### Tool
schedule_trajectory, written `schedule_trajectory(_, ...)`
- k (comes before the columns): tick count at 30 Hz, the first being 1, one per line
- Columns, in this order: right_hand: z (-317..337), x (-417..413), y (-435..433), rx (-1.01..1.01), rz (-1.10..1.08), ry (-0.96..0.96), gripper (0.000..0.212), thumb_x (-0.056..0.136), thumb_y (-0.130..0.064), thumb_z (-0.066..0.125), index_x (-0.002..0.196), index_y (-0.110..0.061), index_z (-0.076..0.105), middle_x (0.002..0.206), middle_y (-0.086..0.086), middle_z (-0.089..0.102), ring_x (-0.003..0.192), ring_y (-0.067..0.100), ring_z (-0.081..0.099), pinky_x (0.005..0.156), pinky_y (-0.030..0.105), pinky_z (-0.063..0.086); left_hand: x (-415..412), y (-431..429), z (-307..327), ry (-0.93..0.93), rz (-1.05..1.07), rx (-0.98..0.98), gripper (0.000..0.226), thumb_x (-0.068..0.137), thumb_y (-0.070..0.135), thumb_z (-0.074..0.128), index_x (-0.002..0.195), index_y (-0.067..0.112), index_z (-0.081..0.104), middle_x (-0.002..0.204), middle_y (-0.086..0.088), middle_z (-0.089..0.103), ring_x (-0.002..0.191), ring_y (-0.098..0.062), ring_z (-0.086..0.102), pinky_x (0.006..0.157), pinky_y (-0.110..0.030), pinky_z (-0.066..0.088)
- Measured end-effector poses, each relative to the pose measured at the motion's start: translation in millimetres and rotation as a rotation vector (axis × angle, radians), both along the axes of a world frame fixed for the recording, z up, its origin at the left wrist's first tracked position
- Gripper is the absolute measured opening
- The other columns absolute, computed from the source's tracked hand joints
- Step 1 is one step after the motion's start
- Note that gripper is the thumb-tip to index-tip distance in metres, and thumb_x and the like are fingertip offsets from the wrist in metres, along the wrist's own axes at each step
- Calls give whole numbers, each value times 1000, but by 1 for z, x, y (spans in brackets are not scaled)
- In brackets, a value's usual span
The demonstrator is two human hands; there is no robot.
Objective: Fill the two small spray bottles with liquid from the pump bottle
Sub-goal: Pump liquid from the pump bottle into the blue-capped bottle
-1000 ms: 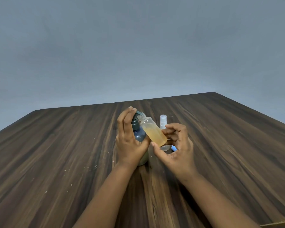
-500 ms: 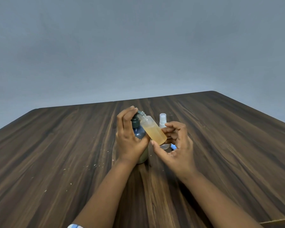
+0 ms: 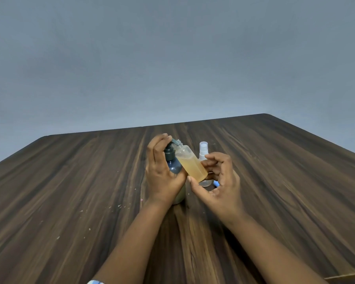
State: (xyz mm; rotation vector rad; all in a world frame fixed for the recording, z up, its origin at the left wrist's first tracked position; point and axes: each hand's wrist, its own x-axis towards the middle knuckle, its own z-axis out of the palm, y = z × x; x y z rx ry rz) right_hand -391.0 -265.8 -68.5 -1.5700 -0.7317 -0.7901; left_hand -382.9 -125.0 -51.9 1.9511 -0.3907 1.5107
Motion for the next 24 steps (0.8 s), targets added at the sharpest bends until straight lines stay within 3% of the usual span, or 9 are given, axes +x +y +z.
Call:
schedule_trajectory(12, 0, 0, -1, -11, -1, 4, 52, 70, -35, 72, 113, -30, 44, 98, -4, 61, 91, 7, 63, 73, 11, 50, 0, 0, -2, -1, 33, 29, 67, 70, 29, 69, 127, 15, 36, 130, -3, 37, 120, -19, 44, 96, -17, 41)
schedule_trajectory(18, -1, 1, -1, -18, -12, -10, 52, 70, -34, 73, 114, -29, 45, 97, -3, 60, 89, 10, 63, 72, 16, 53, -1, -3, 2, 17, 38, -15, 61, 66, 30, 67, 118, 18, 39, 119, 0, 39, 107, -17, 49, 83, -15, 45)
schedule_trajectory(24, 1, 0, -1, -22, -9, -1, 53, 70, -36, 72, 114, -30, 44, 98, -2, 61, 91, 10, 64, 73, 15, 53, -1, -1, -1, -5, 38, 21, 67, 71, 27, 68, 128, 15, 36, 130, -3, 37, 119, -20, 45, 94, -22, 44)
